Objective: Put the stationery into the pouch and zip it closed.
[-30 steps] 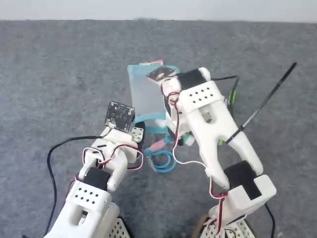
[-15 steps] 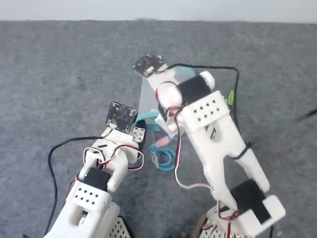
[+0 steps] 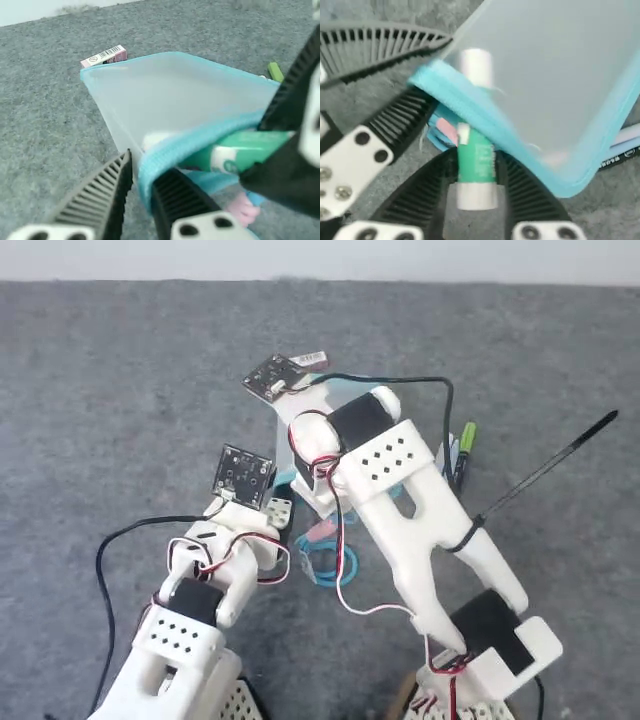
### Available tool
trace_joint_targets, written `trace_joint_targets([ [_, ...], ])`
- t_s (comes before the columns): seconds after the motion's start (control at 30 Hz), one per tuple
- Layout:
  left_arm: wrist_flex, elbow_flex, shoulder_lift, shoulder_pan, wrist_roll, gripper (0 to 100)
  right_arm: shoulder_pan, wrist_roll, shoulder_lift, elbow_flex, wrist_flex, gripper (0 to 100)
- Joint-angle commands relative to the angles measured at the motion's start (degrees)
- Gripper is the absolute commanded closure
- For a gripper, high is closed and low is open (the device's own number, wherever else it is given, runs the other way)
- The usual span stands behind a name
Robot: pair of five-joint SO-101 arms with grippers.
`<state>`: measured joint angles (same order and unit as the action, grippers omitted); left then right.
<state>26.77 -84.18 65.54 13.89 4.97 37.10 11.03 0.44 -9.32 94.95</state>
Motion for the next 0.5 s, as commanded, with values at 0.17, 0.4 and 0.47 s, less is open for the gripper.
trace_joint_targets([
  [0.17,-0.88,1.19,0.53,0.7,-0.26,99,0.04,0.7,-5.05,-3.16,-3.74,79.8],
  [0.4,-0.88,1.54,0.88,-4.57,0.26,99,-5.67,3.08,-18.42,-2.55,4.26,80.0],
  [0.47,-0.7,2.15,0.88,-7.12,0.79,99,-12.35,3.08,-19.47,-0.88,6.55,80.0],
])
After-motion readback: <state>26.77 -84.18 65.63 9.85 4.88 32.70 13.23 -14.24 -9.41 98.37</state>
